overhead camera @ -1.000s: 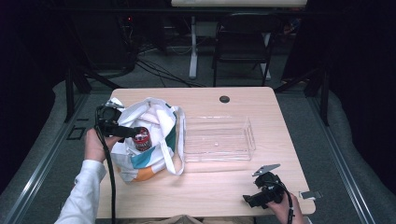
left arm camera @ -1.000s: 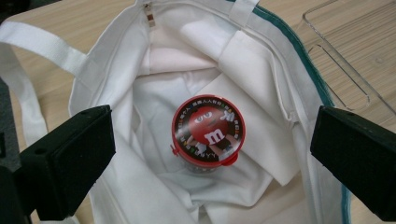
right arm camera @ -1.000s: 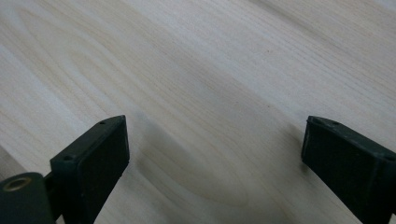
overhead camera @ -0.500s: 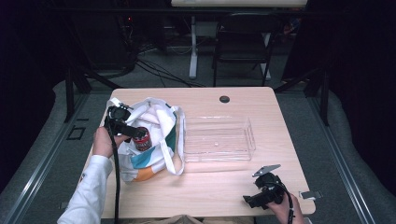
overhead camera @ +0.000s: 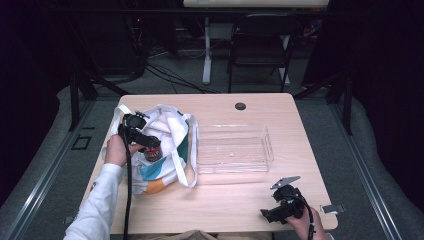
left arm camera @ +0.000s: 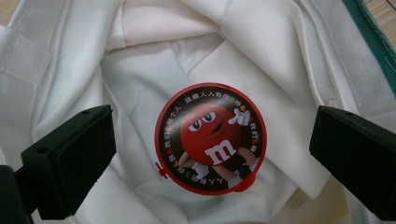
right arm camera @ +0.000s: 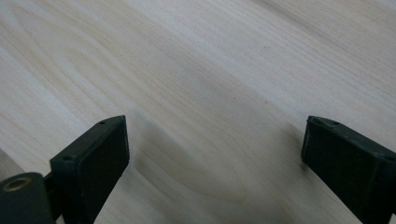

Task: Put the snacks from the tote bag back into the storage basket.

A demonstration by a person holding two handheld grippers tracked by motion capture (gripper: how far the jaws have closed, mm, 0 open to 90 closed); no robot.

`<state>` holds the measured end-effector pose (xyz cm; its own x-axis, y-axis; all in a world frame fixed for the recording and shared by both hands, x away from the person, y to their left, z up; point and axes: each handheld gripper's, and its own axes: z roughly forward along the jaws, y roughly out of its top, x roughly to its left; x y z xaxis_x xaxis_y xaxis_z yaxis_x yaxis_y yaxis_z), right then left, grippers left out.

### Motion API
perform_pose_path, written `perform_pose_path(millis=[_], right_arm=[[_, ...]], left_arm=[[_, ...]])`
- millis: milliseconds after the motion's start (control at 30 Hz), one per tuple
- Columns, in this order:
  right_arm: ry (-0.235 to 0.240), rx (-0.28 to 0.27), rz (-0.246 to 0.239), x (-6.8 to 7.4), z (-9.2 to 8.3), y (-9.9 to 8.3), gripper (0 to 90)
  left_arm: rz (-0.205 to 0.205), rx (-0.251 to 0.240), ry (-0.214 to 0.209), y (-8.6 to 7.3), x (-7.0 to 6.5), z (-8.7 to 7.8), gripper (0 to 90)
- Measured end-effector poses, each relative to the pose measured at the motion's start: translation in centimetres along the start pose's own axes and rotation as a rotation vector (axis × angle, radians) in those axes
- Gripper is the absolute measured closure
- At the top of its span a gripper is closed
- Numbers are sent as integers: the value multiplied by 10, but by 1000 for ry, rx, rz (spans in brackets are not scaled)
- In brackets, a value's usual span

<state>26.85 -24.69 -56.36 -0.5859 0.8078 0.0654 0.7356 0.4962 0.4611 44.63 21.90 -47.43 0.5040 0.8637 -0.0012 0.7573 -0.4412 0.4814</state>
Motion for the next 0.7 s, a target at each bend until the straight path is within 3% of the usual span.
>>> perform_pose_path(millis=[233, 300, 533, 700], right_arm=[[-9, -25, 16, 0, -1, -1, 70], [-8, 15, -19, -2, -4, 1, 70], [-7, -7, 2, -1, -3, 0, 70], [-3, -16, 9, -1, -2, -1, 70]], left_arm=[[3, 18, 25, -2, -2, 6, 17], [3, 28, 21, -2, -2, 8, 40], [-3, 34, 26, -3, 0, 13, 63], [-12, 37, 36, -3, 0, 15, 152]])
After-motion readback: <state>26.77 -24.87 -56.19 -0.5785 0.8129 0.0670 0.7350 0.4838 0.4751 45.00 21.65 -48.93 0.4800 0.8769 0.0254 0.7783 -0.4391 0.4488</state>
